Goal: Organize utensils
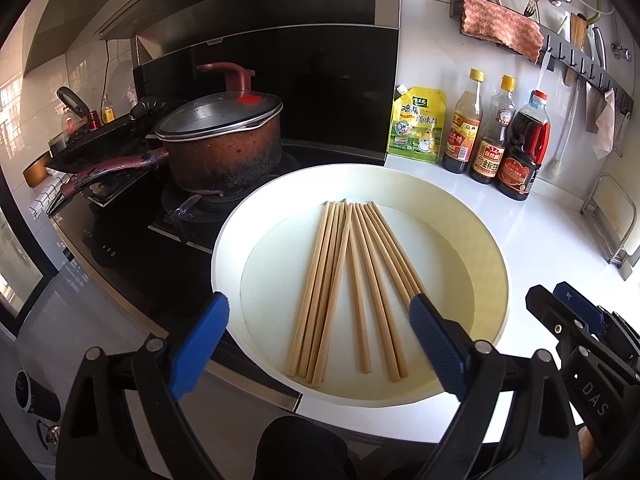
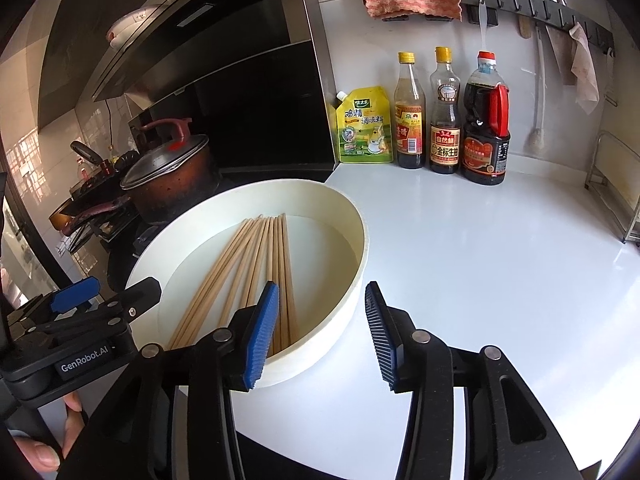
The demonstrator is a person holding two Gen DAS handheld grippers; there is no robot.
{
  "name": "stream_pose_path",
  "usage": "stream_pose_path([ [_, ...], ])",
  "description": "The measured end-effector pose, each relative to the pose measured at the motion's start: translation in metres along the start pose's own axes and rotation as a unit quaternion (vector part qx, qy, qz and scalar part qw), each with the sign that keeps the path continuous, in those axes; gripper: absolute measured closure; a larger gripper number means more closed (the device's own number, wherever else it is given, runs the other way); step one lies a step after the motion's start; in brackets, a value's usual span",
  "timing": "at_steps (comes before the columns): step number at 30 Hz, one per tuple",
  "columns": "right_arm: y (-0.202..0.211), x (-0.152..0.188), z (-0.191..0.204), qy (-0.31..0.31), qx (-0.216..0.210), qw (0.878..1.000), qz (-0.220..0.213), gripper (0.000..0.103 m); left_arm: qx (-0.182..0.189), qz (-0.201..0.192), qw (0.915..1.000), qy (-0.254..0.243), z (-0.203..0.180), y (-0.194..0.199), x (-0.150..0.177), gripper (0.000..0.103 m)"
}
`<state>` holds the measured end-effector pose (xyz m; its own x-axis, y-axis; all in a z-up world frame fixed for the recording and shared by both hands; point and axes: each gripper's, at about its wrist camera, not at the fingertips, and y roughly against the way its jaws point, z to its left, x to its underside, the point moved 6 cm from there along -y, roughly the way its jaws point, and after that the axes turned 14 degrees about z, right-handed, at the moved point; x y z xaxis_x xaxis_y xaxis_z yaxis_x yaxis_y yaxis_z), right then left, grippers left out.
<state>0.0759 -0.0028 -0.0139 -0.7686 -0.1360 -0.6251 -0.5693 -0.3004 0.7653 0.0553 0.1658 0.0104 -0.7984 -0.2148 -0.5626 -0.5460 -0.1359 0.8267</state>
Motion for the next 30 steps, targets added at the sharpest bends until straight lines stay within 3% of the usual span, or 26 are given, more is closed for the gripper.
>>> stream_pose_path([
  [17, 0.003, 0.001, -0.007, -0.011, 0.017, 1.0, -0.01, 0.034, -0.014, -0.004, 0.9999, -0.001, 0.003, 0.005, 0.0, 0.006],
  [30, -0.002, 0.003, -0.005, -0.01, 0.017, 1.0, -0.002, 0.032, -0.019, 0.006, 0.9997, 0.014, 0.011, -0.001, 0.001, 0.006],
])
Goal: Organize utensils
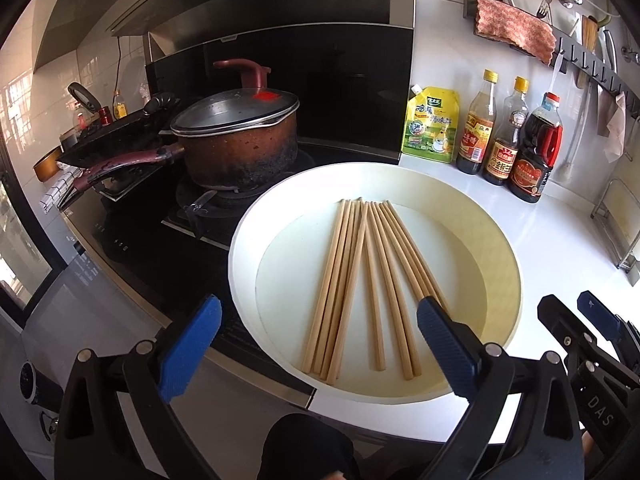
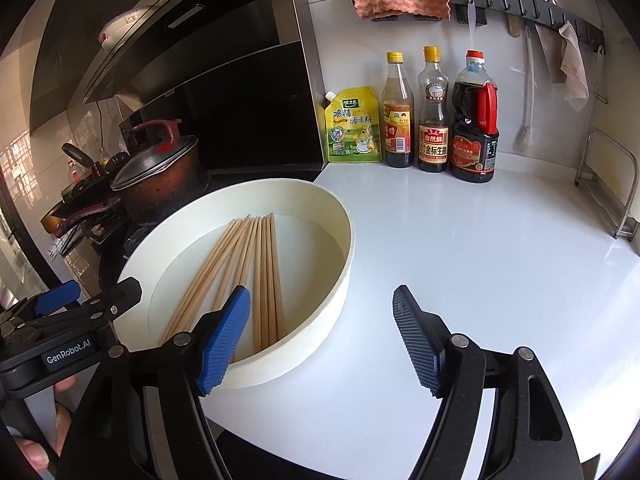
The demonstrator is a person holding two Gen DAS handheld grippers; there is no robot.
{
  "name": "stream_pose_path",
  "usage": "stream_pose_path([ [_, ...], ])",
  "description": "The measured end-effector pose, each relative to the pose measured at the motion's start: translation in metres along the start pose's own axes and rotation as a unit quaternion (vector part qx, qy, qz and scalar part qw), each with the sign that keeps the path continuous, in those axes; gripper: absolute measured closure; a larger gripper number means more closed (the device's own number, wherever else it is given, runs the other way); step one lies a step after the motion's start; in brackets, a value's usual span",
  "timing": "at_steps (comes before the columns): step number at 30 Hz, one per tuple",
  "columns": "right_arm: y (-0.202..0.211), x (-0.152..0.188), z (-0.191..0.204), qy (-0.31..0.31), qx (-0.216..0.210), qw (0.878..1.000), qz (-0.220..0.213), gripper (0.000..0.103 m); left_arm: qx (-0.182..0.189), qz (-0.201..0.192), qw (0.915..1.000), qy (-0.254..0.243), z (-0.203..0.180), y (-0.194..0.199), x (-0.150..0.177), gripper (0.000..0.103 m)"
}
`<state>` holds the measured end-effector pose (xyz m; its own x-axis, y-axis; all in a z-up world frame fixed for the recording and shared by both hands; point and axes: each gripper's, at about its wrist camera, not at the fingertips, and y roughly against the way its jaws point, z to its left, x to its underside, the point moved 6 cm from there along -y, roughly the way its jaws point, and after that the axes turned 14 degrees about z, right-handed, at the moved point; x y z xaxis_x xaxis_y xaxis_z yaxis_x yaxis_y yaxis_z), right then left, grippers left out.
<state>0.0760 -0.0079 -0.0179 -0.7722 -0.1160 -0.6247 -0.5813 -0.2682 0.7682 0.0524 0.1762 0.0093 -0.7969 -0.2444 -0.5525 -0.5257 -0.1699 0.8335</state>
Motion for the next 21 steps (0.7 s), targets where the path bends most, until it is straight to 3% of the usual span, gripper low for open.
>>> stream_pose_path([
  [21, -0.0013, 0.0012, 0.0037, 0.007, 0.002, 1.0, 0.004, 0.032, 0.004, 0.006, 0.9999, 0.013, 0.0064, -0.0038, 0.0004, 0.006],
])
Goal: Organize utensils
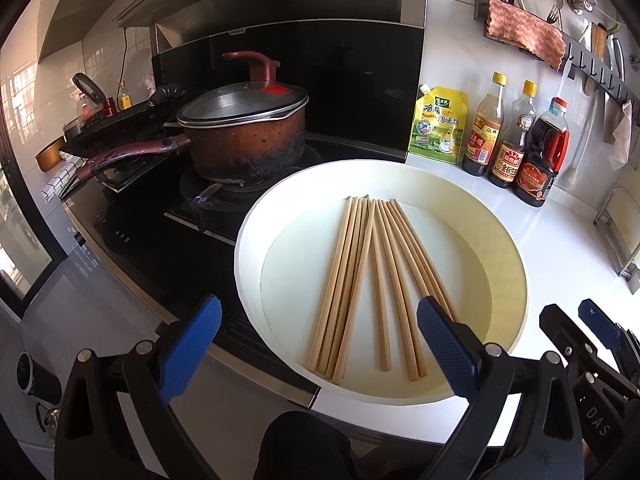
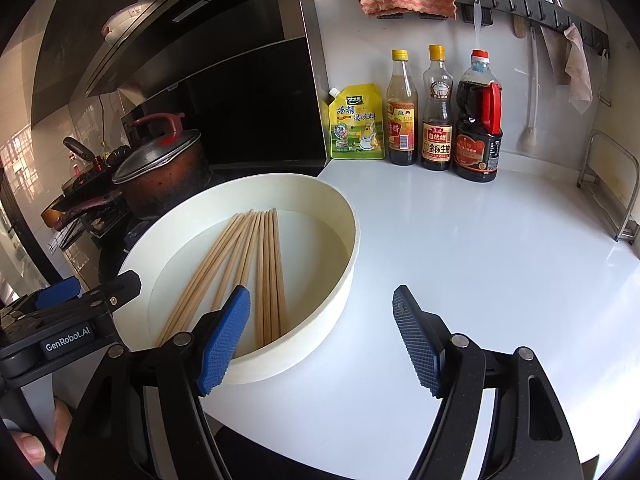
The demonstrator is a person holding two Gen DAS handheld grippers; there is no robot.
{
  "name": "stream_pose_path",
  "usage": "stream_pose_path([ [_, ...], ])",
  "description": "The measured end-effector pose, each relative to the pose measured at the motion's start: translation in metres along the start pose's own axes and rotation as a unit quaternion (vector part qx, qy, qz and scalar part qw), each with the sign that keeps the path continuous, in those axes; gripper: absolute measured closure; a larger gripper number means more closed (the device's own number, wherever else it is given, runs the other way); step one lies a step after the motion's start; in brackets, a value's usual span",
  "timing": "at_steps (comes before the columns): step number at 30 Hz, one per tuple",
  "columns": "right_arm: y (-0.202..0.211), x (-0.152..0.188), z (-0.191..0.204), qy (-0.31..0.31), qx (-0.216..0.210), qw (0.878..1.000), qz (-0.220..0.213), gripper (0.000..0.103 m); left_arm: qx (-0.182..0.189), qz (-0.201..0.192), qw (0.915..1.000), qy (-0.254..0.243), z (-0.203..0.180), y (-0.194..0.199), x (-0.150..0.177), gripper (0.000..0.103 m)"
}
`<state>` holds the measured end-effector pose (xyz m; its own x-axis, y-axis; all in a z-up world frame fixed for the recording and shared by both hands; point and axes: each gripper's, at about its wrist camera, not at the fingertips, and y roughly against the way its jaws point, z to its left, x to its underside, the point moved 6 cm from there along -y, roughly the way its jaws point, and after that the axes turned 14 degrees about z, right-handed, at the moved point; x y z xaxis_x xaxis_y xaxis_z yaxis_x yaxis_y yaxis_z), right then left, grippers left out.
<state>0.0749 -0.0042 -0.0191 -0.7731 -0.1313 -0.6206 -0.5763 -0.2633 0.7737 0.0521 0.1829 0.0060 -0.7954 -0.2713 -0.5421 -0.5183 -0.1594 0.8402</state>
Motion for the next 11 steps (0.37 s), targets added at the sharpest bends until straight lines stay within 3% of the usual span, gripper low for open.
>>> stream_pose_path([
  [11, -0.001, 0.0006, 0.0008, 0.002, 0.0, 1.0, 0.001, 0.032, -0.007, 0.004, 1.0, 0.0, 0.0, -0.0025, 0.0007, 0.006],
])
